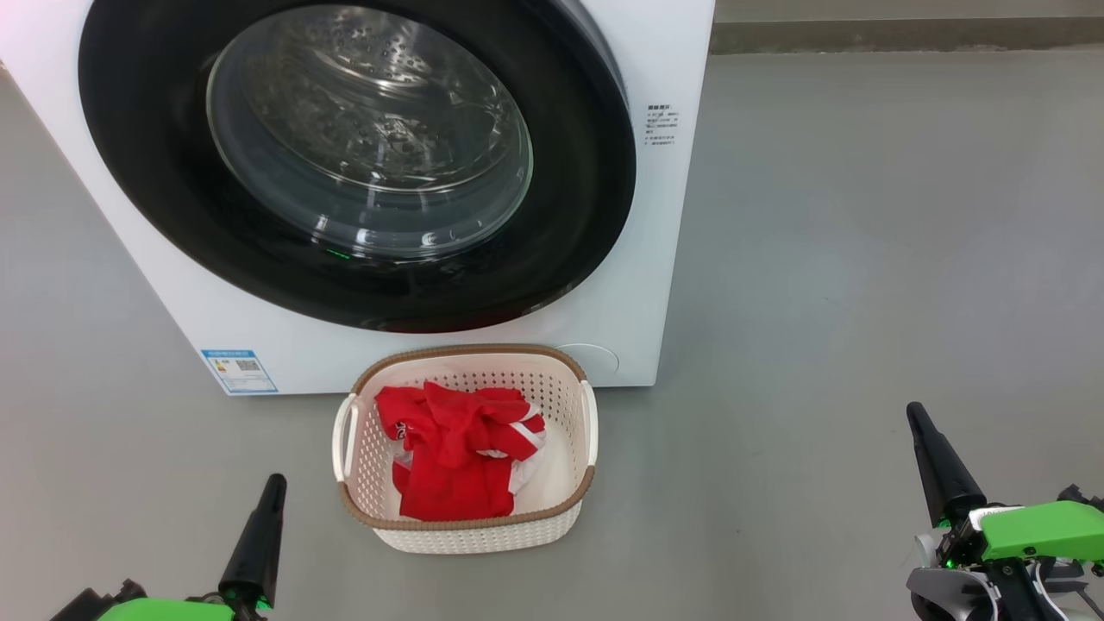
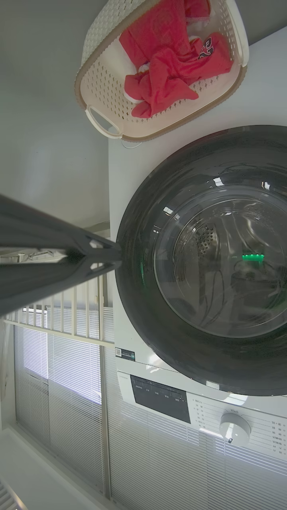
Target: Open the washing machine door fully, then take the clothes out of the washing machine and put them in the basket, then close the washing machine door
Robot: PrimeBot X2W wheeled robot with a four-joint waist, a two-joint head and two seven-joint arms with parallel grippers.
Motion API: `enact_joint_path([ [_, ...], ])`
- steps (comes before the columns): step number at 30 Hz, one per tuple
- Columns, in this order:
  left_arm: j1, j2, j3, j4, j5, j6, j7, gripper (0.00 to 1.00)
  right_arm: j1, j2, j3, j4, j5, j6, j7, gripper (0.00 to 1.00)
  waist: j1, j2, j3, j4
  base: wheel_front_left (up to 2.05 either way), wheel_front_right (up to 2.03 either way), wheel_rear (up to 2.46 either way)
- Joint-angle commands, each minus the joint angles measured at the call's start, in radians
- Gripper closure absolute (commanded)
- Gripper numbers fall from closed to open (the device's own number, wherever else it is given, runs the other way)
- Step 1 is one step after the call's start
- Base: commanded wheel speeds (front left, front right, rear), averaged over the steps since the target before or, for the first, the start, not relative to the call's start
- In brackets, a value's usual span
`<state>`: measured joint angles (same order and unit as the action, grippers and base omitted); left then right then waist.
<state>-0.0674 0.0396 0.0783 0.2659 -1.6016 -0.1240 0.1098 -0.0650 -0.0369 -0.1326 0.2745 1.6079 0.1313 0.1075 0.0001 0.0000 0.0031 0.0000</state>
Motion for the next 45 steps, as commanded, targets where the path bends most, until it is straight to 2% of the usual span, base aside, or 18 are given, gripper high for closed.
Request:
enact_joint_path([
  [1,-0.041,0.011,0.036,-0.021,-0.007,-0.007,0.004,1.0,-0.043,-0.013,0.019,-0.03,0.001,-0.001,0.006,1.0,0.0,0.0,0.0,0.0,0.0,0.0,0.0],
  [45,-0.041,0.011,0.035,-0.021,-0.007,-0.007,0.003,1.0,-0.043,-0.013,0.019,-0.03,0.001,-0.001,0.006,1.0,0.0,0.0,0.0,0.0,0.0,0.0,0.0],
])
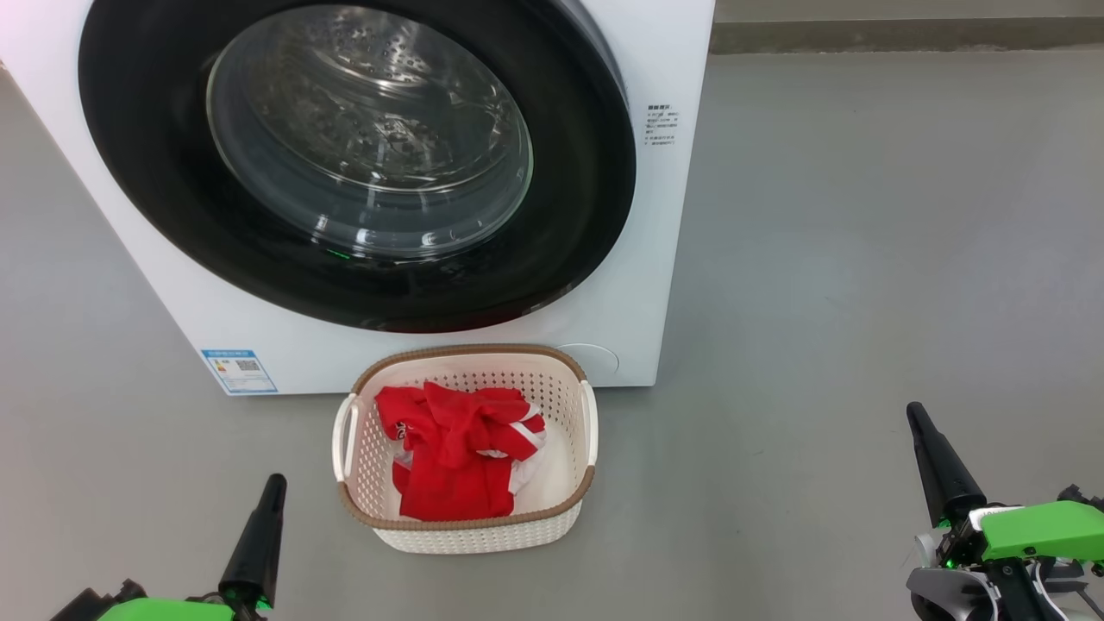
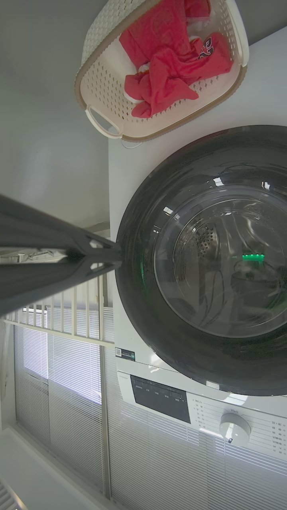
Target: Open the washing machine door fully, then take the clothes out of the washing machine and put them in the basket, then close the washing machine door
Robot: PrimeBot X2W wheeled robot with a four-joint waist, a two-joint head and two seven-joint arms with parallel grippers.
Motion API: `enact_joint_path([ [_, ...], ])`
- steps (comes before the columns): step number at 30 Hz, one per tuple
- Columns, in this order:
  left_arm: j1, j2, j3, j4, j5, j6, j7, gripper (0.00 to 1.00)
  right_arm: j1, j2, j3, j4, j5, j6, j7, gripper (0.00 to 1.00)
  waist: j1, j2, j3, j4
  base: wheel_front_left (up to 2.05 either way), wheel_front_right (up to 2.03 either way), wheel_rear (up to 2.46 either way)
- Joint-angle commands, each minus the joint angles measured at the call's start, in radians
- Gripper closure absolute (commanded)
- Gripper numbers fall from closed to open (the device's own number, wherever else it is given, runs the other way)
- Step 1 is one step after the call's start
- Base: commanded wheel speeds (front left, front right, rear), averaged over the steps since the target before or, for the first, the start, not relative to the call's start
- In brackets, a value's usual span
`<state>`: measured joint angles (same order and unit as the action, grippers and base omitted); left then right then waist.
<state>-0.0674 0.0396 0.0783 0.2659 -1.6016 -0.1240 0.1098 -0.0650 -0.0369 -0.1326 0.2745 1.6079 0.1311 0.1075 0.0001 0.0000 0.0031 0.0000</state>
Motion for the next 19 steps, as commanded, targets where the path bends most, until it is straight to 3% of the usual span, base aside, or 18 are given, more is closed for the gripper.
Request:
enact_joint_path([
  [1,-0.041,0.011,0.035,-0.021,-0.007,-0.007,0.003,1.0,-0.043,-0.013,0.019,-0.03,0.001,0.0,0.006,1.0,0.0,0.0,0.0,0.0,0.0,0.0,0.0],
  [19,-0.041,0.011,0.035,-0.021,-0.007,-0.007,0.003,1.0,-0.043,-0.013,0.019,-0.03,0.001,0.0,0.006,1.0,0.0,0.0,0.0,0.0,0.0,0.0,0.0],
])
